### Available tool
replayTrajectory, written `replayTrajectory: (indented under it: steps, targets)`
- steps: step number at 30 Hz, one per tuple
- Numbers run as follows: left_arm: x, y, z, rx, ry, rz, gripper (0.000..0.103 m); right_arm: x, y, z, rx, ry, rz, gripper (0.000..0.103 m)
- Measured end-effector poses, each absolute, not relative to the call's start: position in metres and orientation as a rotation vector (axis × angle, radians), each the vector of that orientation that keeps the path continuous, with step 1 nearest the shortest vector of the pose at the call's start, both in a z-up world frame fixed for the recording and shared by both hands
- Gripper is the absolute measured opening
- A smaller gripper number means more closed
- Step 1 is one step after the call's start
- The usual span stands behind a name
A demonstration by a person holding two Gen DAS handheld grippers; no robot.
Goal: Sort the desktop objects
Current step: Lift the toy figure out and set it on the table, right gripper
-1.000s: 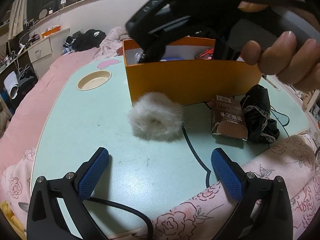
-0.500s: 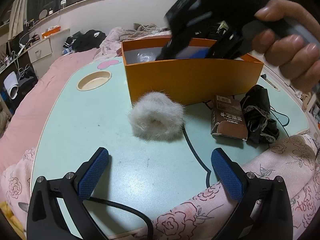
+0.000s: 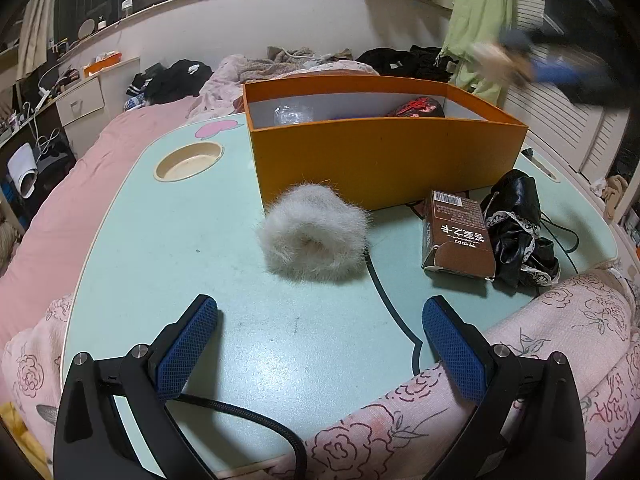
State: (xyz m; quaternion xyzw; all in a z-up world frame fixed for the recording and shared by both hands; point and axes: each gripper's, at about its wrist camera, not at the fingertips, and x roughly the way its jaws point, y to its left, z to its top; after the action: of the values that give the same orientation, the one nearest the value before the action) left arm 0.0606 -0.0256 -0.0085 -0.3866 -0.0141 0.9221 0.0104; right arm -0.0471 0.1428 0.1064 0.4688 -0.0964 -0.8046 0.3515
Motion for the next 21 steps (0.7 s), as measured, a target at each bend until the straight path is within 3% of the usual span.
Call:
replayTrajectory:
  steps: [8, 13, 14, 16, 17, 21]
  targets:
    - [0.06, -0.026, -0.009, -1.207, -0.044, 2.877, 0.102, -0.036, 0.19, 0.03, 1.268, -0.361, -2.165, 0.032]
    - [0.06, -0.026, -0.009, -1.207, -0.044, 2.877, 0.102, -0.047, 0.176, 0.023, 1.204, -0.331, -2.186, 0.034]
    - [0.06, -0.026, -0.009, -1.206, -0.045, 2.877, 0.102, -0.043, 0.178, 0.027, 1.174, -0.323, -2.207, 0.036]
    - [0.061, -0.026, -0.008, -1.203, -0.046, 2.877, 0.102, -0.035, 0.188, 0.033, 1.113, -0.31, -2.251, 0.058]
    - [0.061, -0.026, -0.008, -1.202, -0.046, 2.877, 0.102, -0.027, 0.195, 0.039, 1.072, -0.279, -2.3, 0.062]
    - [0.061, -0.027, -0.008, -1.202, -0.046, 2.877, 0.102, -0.004, 0.21, 0.035, 1.036, -0.07, -2.416, 0.066]
